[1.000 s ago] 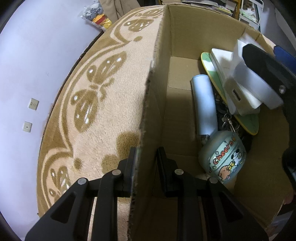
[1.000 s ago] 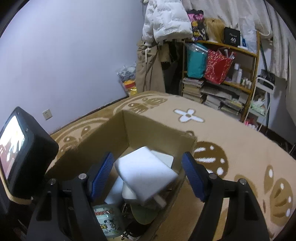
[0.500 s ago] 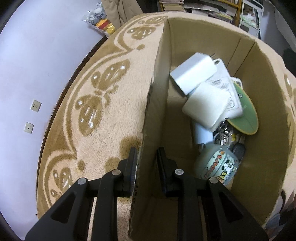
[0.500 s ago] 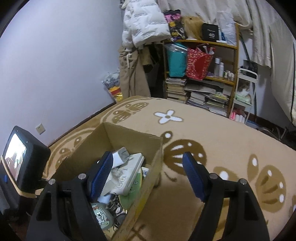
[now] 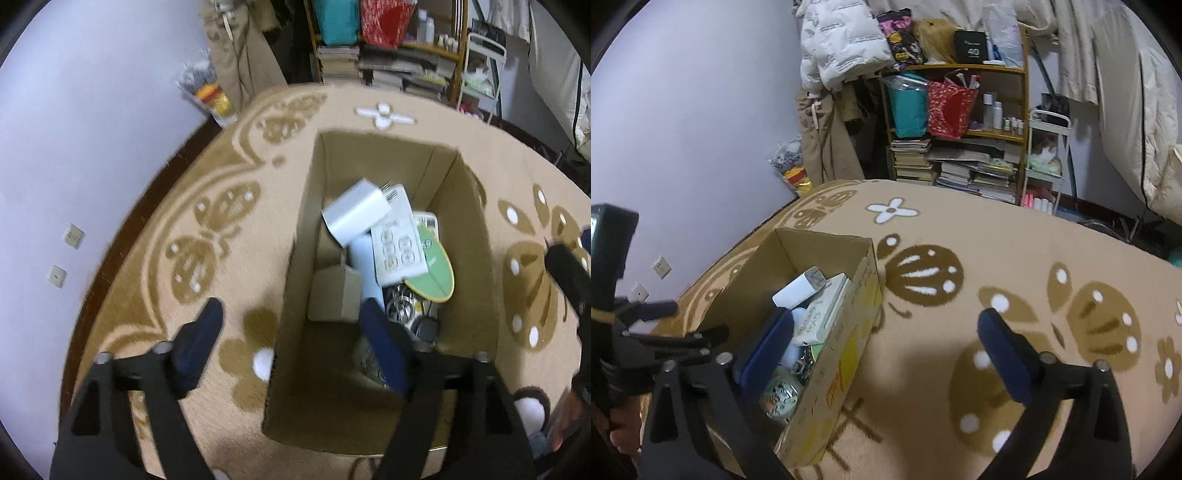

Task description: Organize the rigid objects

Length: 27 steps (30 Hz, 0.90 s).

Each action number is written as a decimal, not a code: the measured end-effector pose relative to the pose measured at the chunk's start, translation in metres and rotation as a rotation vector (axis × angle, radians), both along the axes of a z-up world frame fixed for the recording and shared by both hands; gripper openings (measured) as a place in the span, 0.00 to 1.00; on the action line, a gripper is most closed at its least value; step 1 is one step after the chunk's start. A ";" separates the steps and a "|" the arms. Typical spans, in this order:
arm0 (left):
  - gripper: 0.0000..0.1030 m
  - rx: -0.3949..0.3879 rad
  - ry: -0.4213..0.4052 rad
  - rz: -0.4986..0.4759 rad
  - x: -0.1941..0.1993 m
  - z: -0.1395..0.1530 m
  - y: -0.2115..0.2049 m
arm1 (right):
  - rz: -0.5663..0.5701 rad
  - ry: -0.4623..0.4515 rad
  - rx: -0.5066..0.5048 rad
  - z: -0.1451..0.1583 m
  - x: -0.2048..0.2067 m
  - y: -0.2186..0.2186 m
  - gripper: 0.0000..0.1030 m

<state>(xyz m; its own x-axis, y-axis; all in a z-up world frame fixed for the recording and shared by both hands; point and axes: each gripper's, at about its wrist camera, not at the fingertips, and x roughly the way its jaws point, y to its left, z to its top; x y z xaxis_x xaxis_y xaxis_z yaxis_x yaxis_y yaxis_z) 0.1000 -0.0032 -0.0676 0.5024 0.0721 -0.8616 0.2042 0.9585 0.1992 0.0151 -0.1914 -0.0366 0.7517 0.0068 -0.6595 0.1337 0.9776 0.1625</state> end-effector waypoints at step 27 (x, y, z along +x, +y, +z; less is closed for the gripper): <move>0.99 -0.064 -0.313 -0.115 -0.103 0.088 0.000 | -0.074 -0.117 -0.012 0.043 -0.092 -0.010 1.00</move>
